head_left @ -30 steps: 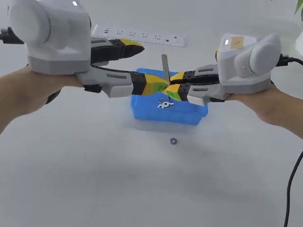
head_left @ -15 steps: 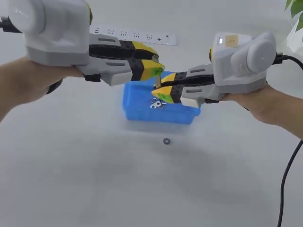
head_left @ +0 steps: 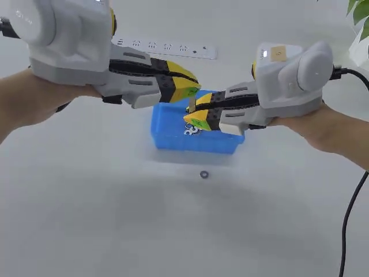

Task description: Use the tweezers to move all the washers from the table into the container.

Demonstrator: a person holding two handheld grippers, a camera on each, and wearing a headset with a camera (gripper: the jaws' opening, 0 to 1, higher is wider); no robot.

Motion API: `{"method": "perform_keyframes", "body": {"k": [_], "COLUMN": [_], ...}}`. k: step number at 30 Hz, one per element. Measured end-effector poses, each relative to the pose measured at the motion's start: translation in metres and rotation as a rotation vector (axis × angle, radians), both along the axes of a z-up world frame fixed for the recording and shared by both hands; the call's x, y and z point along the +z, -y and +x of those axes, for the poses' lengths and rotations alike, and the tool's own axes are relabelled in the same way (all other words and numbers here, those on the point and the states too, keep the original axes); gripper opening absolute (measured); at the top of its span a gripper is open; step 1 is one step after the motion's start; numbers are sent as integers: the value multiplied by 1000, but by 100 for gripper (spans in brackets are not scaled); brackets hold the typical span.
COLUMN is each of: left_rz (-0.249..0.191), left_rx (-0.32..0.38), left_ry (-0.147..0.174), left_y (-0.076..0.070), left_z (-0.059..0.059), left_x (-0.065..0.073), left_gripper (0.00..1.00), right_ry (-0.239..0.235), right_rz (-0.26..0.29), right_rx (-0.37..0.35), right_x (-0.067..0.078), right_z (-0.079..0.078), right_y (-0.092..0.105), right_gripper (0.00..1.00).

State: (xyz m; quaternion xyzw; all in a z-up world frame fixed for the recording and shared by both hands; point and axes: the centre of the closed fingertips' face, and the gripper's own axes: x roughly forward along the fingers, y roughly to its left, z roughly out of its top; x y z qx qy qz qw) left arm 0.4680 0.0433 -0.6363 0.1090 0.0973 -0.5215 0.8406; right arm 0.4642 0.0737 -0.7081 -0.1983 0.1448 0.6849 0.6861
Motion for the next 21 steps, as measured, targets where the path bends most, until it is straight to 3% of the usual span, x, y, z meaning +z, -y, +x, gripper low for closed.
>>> {"method": "perform_keyframes", "body": {"k": [1,8,16,19,21], "left_rz": [6,-8,-9,-7,-6], "left_rx": [-6,-7,-8,-6,-5], "left_ry": [26,54,64,72,75], "left_y": [2,10,10,10,10], "left_z": [-1,-6,-11,-13,-15], "left_x": [2,13,22,27,29], "left_gripper": [4,4,4,4,4], "right_ry": [10,59,67,92,93], "right_rz": [-7,-26,-34,-46,-46], "right_rx": [3,10,-11,-25,-22], "right_x": [1,10,16,16,18], "right_z": [-1,-4,-8,-8,-10], "right_y": [0,1,5,9,13], "right_gripper": [9,11,14,24,25]}}
